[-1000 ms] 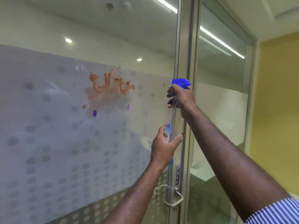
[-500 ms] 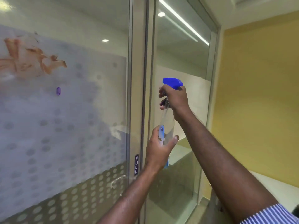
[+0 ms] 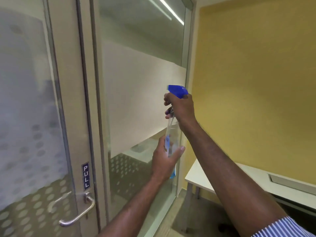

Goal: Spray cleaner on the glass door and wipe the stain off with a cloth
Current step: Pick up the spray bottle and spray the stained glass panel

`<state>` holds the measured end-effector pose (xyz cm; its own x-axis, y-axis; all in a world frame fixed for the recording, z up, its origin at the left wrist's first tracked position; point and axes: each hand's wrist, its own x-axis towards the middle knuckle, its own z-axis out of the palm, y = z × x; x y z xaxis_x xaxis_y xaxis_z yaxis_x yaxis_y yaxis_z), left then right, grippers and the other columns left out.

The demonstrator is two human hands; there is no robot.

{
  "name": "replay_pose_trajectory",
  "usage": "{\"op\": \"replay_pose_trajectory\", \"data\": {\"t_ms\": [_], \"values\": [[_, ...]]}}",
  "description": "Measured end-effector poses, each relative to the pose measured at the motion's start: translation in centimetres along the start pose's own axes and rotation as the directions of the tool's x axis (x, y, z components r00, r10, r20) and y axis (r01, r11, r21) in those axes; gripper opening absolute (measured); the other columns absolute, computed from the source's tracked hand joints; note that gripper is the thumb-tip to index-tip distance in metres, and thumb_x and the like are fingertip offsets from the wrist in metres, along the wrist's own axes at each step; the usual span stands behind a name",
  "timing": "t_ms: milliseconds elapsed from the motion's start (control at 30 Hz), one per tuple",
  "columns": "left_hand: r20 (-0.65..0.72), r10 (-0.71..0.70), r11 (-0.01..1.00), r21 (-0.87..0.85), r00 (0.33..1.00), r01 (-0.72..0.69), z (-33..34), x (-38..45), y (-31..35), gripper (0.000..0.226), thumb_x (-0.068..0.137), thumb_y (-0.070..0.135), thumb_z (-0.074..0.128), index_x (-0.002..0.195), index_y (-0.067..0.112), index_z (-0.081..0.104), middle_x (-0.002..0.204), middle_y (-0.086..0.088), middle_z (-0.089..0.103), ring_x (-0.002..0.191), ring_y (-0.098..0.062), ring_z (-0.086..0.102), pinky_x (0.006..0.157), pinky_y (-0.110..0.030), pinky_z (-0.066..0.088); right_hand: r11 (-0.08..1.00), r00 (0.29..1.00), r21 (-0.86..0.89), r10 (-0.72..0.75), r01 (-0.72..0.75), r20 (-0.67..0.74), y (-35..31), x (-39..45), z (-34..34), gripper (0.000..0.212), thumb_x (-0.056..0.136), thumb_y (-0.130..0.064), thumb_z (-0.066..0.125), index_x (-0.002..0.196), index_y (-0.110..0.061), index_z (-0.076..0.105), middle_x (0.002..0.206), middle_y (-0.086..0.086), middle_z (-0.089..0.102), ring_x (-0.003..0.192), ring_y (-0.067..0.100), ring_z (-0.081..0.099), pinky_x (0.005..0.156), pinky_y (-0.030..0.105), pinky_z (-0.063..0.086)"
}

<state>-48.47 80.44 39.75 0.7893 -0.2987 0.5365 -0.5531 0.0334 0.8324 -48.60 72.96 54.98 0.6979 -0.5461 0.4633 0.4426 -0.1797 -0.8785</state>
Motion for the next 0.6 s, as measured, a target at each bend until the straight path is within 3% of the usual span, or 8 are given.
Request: {"op": "replay_pose_trajectory", "data": {"t_ms": [100,167,267,467,600], "values": [[0.064,-0.026,0.999,-0.039,0.998,0.029,3.2,0.8,-1.4,0.074,0.069,0.078,0.057,0.131,0.038,0.046,0.115,0.021,0.061,0.108,-0.004,0.065,0.083,-0.016,0.049,0.999,0.999,-0.034,-0.008,0.007,-0.046,1.7,1.4,-2.9,0.03,0.087,-0.016,0.071,0.108,0.004,0.064,0.075,0.006,0.067,0.044,0.014,0.059,0.045,0.026,0.05],[0.101,-0.032,0.998,-0.055,0.994,0.038,5.5,1.4,-2.4,0.071,0.069,0.077,0.058,0.129,0.042,0.045,0.115,0.031,0.058,0.109,0.005,0.062,0.084,-0.008,0.044,0.998,0.996,-0.066,-0.026,0.021,-0.081,2.8,2.5,-4.9,0.025,0.088,-0.016,0.071,0.103,0.002,0.066,0.073,0.005,0.067,0.043,0.015,0.059,0.045,0.026,0.049],[0.157,-0.036,0.996,-0.074,0.987,0.048,8.7,2.6,-3.7,0.073,0.068,0.079,0.057,0.131,0.045,0.043,0.115,0.036,0.053,0.108,0.01,0.06,0.085,-0.006,0.041,0.989,0.99,-0.137,-0.064,0.046,-0.129,4.5,4.3,-7.5,0.012,0.089,-0.015,0.069,0.091,-0.003,0.068,0.069,0.003,0.066,0.04,0.015,0.058,0.044,0.026,0.049],[0.268,-0.01,0.994,-0.098,0.963,0.037,14.4,5.6,-7.3,0.081,0.071,0.081,0.057,0.138,0.037,0.045,0.116,0.032,0.054,0.111,-0.011,0.065,0.103,-0.035,0.057,0.965,0.966,-0.254,-0.119,0.059,-0.231,8.5,8.1,-11.9,0.016,0.09,-0.013,0.066,0.079,0.0,0.068,0.062,0.001,0.066,0.04,0.018,0.06,0.05,0.036,0.055],[0.332,0.025,0.993,-0.118,0.943,0.015,17.5,8.4,-10.0,0.079,0.073,0.078,0.057,0.138,0.033,0.046,0.115,0.027,0.057,0.108,-0.013,0.066,0.1,-0.043,0.059,0.95,0.946,-0.306,-0.149,0.057,-0.287,11.4,10.9,-14.0,0.016,0.09,-0.012,0.066,0.076,-0.006,0.067,0.065,0.003,0.068,0.043,0.02,0.063,0.051,0.037,0.056]]}}
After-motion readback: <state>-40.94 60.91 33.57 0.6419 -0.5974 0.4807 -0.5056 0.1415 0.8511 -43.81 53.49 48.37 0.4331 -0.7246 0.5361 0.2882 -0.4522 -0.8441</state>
